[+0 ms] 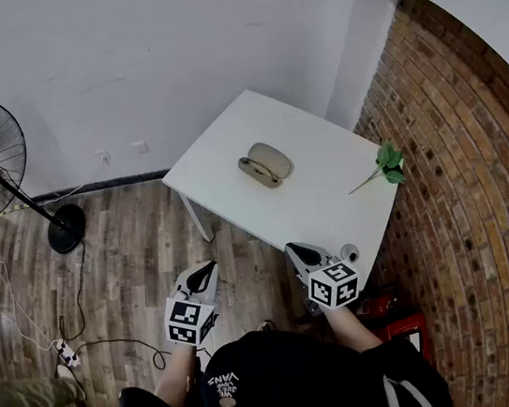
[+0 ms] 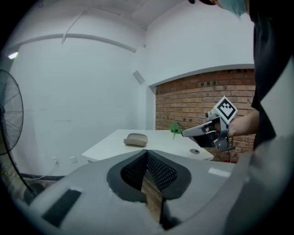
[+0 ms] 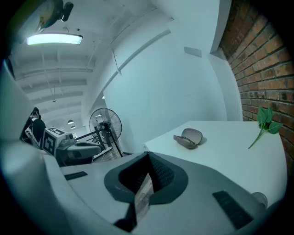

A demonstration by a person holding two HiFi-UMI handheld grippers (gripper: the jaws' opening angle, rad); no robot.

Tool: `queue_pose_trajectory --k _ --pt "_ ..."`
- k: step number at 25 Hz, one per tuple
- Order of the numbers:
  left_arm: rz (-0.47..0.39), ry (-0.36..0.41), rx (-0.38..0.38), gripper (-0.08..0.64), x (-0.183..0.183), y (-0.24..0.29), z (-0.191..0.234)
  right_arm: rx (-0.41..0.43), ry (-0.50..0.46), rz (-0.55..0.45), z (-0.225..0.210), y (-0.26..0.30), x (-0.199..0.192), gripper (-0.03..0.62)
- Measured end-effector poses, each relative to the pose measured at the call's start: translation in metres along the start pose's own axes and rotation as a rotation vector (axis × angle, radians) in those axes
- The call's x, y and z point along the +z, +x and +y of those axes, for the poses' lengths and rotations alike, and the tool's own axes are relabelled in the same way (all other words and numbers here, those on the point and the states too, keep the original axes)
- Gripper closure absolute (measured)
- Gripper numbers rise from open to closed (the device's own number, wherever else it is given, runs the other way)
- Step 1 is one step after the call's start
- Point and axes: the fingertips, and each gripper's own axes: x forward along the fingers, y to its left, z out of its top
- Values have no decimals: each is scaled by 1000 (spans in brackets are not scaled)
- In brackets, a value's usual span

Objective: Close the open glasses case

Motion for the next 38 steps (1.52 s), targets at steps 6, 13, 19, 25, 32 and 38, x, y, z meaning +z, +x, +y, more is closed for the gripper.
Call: queue_pose_trajectory --k 6,13,19,25,32,38 --pt "-35 -18 29 556 0 4 7 21 13 -12 -3 8 1 592" --pt "-46 -63 -65 283 -1 26 13 -5 78 -24 -14 28 3 484" --pt "-21 -54 -168 186 7 63 41 -81 113 -15 -28 56 10 407" --pt "4 -37 -283 172 28 108 83 -191 164 -35 -44 89 29 410" --pt "10 19 -423 160 48 150 124 -331 213 -95 -58 124 51 413" --pt "29 65 -522 160 54 170 163 -438 278 -158 -60 153 58 417"
